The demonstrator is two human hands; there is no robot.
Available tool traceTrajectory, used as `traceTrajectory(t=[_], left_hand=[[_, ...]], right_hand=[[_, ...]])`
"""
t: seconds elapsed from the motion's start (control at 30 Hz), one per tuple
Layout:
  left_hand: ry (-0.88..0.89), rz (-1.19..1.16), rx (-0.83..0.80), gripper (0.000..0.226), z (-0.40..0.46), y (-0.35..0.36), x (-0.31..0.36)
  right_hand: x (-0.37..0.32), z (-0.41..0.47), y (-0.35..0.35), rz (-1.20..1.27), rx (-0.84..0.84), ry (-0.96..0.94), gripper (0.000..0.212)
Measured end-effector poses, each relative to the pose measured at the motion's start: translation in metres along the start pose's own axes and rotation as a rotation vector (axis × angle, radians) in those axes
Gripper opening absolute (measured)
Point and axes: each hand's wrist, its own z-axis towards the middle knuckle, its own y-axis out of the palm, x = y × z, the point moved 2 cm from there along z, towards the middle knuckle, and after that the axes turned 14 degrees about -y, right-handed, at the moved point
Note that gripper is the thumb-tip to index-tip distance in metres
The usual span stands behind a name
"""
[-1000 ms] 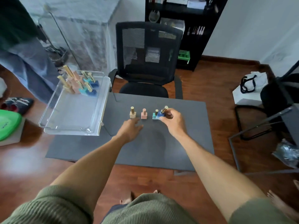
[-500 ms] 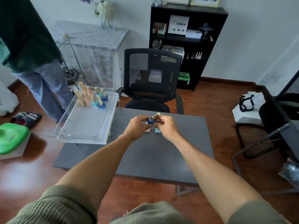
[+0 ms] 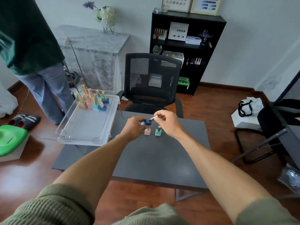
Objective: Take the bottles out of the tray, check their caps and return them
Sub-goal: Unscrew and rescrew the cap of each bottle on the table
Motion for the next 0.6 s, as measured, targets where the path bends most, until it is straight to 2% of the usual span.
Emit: traceTrajectory(t=[0.2,0.6], left_hand=[[-0.006,0.048,-0.065,0.018,0.001,-0.004,0.004],[0.008,0.067,-0.077,0.023,0.002,-0.004,0.004]], right_hand=[[-0.009,0.012,-0.013,-0.098,-0.173,-0.123,0.020],[-0.013,0.021,-0.020,-0.129,-0.281,-0.055,0.023]])
